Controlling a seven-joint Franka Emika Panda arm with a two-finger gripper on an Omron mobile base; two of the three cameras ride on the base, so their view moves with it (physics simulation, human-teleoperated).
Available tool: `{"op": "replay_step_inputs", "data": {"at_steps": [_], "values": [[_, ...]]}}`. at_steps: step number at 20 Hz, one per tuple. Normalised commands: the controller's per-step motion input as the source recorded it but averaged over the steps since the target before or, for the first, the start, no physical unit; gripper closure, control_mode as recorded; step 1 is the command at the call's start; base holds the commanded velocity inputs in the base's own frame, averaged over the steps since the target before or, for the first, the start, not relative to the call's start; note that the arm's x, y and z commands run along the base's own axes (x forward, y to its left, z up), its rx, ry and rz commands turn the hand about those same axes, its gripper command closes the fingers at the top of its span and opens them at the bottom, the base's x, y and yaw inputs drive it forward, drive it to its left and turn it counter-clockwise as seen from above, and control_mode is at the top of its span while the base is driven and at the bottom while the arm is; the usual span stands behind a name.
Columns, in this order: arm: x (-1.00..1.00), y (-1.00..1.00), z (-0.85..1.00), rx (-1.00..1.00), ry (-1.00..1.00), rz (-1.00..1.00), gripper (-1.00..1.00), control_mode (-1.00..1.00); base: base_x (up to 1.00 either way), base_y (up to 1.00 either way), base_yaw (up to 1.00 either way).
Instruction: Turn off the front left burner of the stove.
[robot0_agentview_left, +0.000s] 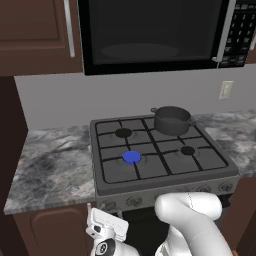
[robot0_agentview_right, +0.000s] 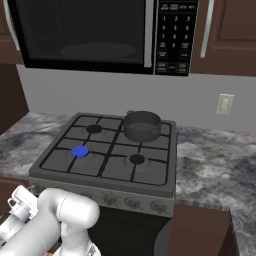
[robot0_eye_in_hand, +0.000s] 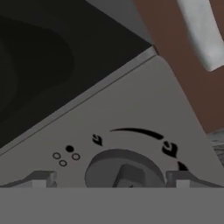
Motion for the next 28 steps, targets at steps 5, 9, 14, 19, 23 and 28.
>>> {"op": "replay_step_inputs", "data": {"at_steps": [5,9,14,19,23,28], "values": [[0.15,0.0,0.02,0.01,0.0,0.0,1.0,-1.0,0.0,0.0,0.0],[0.11,0.0,0.16,0.0,-0.01,0.0,1.0,-1.0,0.0,0.0,0.0],[0.33,0.0,0.25,0.0,-0.02,0.0,1.0,-1.0,0.0,0.0,0.0],[0.18,0.0,0.32,0.03,0.0,-0.01,1.0,-1.0,0.0,0.0,0.0],[0.01,0.0,0.39,0.15,0.0,-0.04,1.0,-1.0,0.0,0.0,0.0],[0.05,0.0,0.38,0.21,0.0,-0.03,1.0,-1.0,0.0,0.0,0.0]]}}
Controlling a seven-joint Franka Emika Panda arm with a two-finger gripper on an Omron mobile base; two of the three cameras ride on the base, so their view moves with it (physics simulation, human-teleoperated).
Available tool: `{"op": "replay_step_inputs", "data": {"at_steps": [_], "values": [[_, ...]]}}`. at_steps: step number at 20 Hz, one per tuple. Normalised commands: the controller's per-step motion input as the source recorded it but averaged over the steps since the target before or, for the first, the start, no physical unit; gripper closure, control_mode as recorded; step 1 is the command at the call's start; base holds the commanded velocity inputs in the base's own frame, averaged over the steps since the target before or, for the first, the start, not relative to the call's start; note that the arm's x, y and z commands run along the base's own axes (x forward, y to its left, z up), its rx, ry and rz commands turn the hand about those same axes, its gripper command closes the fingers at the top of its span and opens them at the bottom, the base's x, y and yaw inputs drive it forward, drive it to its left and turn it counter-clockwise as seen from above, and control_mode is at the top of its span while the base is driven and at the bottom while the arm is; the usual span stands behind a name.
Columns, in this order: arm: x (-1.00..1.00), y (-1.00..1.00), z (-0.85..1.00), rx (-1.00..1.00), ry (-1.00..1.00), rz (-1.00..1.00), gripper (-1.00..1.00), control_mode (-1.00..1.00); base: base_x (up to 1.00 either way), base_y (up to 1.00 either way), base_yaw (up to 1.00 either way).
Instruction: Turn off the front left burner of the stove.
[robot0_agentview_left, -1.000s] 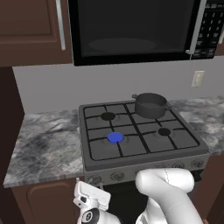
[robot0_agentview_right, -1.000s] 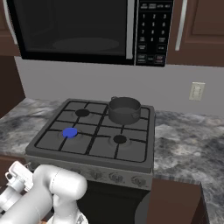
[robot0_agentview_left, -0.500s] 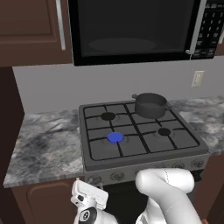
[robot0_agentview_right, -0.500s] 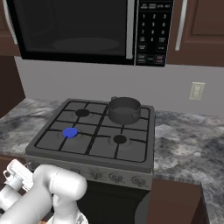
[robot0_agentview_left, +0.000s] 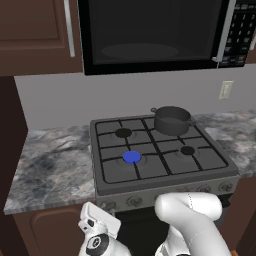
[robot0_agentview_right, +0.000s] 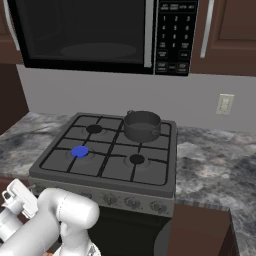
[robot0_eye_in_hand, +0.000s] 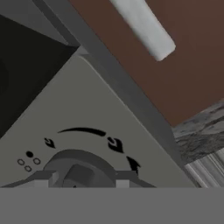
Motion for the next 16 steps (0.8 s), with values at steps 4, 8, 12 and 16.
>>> {"op": "replay_step_inputs", "data": {"at_steps": [4,8,12,16], "values": [[0.0,-0.09,0.25,0.27,0.0,-0.03,1.0,-1.0,0.0,0.0,0.0],[0.0,-0.21,0.19,0.3,0.0,-0.03,1.0,-1.0,0.0,0.0,0.0],[0.04,-0.3,0.11,0.35,-0.01,-0.05,1.0,-1.0,0.0,0.0,0.0],[0.17,-0.27,0.15,0.35,-0.02,-0.03,1.0,-1.0,0.0,0.0,0.0]]}}
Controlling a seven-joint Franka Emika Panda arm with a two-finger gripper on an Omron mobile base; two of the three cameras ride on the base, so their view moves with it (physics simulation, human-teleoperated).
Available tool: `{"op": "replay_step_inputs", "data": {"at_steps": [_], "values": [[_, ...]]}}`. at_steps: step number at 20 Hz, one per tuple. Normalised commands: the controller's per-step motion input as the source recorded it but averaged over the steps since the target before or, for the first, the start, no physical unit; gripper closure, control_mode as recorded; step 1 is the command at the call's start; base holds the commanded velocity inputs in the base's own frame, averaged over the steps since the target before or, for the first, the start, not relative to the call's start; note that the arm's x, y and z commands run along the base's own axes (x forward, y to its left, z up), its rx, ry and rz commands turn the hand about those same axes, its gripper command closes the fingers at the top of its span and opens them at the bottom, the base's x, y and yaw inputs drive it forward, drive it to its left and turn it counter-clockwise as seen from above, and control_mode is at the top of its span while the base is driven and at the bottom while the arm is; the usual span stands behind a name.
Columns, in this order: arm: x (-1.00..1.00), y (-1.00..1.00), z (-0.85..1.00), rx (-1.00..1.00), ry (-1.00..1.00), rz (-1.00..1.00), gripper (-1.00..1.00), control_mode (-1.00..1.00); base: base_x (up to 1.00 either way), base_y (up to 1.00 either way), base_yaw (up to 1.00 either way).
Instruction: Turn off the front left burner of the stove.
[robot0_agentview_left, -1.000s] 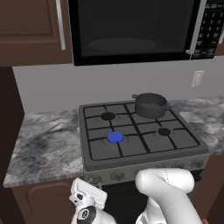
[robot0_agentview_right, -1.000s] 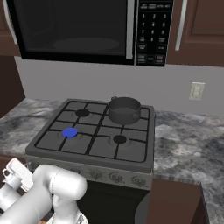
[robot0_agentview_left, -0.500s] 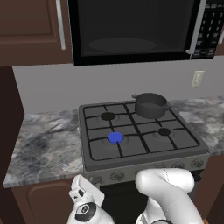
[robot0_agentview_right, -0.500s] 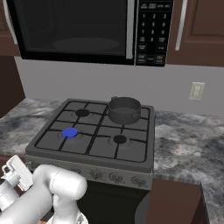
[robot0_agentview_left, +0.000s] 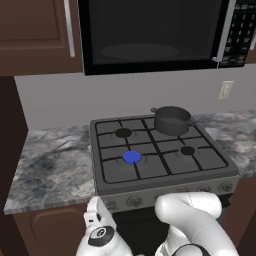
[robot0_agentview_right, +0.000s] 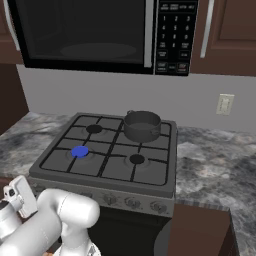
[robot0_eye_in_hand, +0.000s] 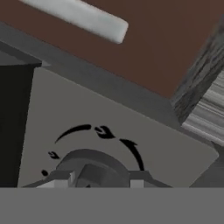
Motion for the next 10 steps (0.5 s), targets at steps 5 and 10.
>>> {"op": "replay_step_inputs", "data": {"at_steps": [5,10], "values": [[0.28,-0.36,0.16,0.37,-0.04,-0.03,1.0,-1.0,0.0,0.0,0.0],[0.2,-0.42,0.01,0.42,-0.11,-0.01,1.0,-1.0,0.0,0.0,0.0]]}}
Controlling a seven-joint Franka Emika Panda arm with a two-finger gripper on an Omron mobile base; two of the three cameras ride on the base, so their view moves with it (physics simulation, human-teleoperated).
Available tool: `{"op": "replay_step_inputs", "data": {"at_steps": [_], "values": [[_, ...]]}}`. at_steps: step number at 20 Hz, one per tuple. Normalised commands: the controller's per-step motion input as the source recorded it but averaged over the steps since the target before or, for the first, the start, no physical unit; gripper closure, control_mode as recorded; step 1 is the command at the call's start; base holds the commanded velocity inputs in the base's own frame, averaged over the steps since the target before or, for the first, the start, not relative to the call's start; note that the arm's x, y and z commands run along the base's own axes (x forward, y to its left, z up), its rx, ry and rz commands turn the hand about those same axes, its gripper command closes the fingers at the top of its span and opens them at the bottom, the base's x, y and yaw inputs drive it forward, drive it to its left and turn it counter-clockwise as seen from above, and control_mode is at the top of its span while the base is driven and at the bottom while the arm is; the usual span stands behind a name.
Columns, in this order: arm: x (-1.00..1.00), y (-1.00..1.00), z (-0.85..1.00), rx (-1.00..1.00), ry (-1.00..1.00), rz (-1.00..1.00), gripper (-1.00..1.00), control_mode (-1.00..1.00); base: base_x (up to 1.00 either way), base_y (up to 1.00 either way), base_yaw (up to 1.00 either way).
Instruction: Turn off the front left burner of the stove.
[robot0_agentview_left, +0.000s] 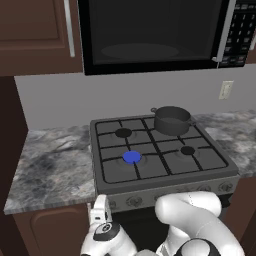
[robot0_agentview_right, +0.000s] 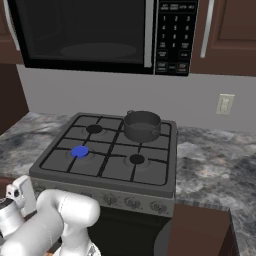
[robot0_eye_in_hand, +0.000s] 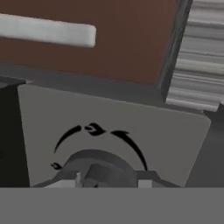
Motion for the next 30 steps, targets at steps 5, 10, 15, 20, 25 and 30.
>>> {"op": "replay_step_inputs", "data": {"at_steps": [5,10,15,20,25,30], "values": [[0.24,-0.31,0.0,0.46,-0.17,-0.03,1.0,-1.0,0.0,0.0,0.0],[0.45,-0.17,0.0,0.51,-0.19,-0.07,1.0,-1.0,0.0,0.0,0.0],[0.48,-0.22,0.02,0.53,-0.18,-0.08,1.0,-1.0,0.0,0.0,0.0],[0.56,-0.2,0.26,0.54,-0.18,-0.09,1.0,-1.0,0.0,0.0,0.0],[0.4,-0.05,0.28,0.54,-0.22,-0.12,1.0,-1.0,0.0,0.0,0.0],[0.47,-0.03,0.48,0.54,-0.22,-0.11,1.0,-1.0,0.0,0.0,0.0]]}}
